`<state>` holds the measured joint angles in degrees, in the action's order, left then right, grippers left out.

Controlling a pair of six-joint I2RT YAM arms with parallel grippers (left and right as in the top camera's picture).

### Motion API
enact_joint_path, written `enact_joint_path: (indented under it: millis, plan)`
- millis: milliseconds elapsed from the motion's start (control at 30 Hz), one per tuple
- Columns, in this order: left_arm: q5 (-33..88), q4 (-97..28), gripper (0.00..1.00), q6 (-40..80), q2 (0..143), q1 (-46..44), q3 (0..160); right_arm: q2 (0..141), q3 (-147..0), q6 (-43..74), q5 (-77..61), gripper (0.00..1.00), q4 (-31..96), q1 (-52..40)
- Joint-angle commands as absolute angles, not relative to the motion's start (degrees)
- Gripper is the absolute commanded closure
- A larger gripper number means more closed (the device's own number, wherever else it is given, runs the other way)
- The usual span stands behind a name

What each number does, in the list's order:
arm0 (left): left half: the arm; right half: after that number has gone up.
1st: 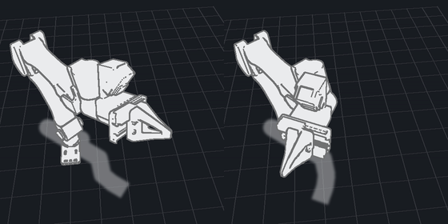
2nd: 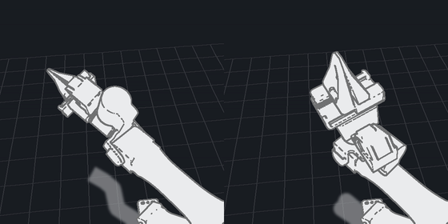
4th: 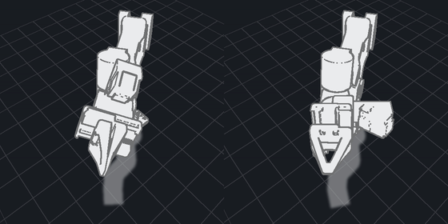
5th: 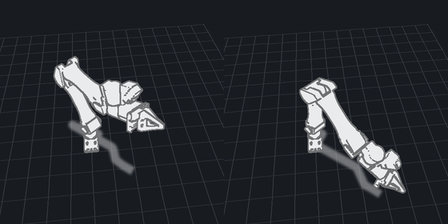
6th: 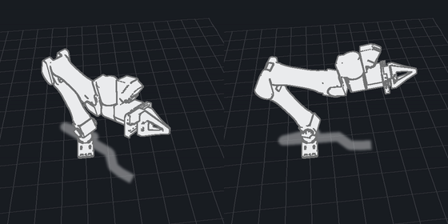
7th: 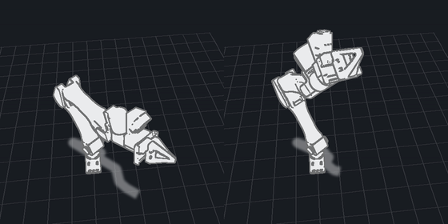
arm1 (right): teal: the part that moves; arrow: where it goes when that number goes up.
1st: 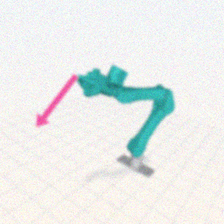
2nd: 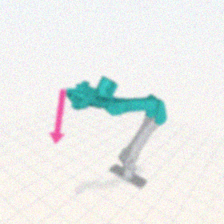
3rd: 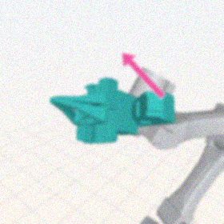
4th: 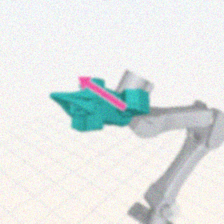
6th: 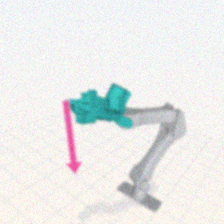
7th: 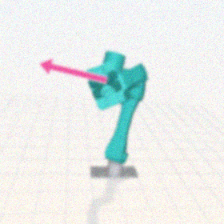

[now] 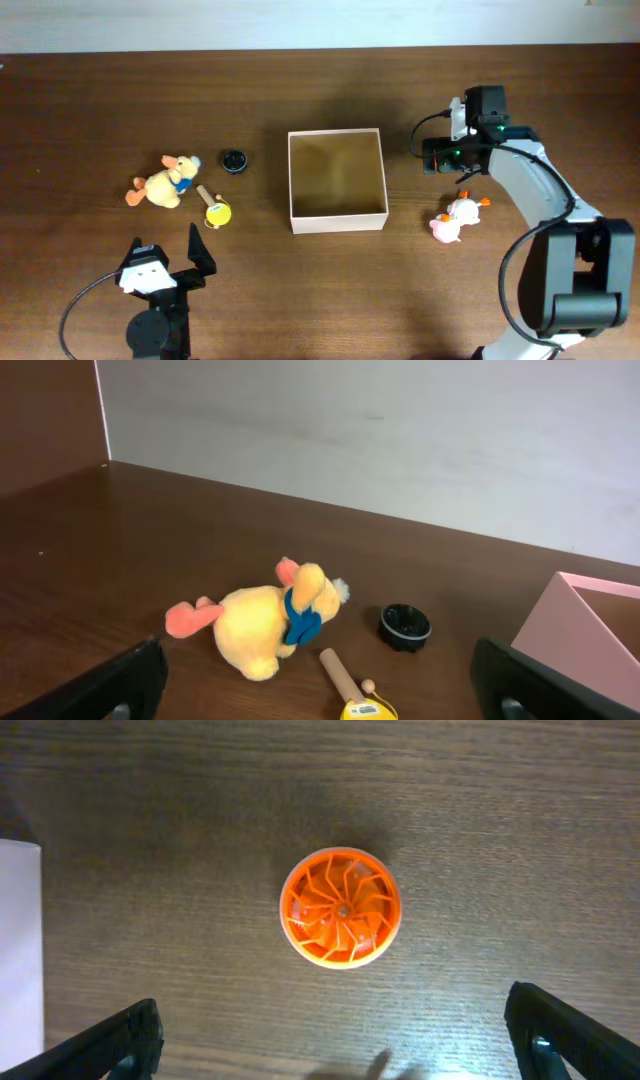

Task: Pack container
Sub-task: 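Move the right gripper over the orange round toy, then lower the right gripper and close it on the orange toy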

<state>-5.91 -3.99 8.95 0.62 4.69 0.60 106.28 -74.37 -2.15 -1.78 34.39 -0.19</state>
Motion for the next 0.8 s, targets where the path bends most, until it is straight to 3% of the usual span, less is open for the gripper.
enact_joint_path:
  millis: [0, 567, 767]
  plan:
    - [-5.3, -4.3, 0.01, 8.0, 0.3, 5.1, 0.5, 108.2, -75.2, -2.6, -2.8, 0.01, 33.5, 0.0]
    - [-5.3, -4.3, 0.01, 8.0, 0.3, 5.1, 0.5, 114.2, -75.2, -2.6, -1.3, 0.01, 26.7, 0.4]
    - [-5.3, -4.3, 0.01, 8.0, 0.3, 5.1, 0.5, 114.3, -75.2, -2.5, -1.3, 0.09, 26.4, 2.3]
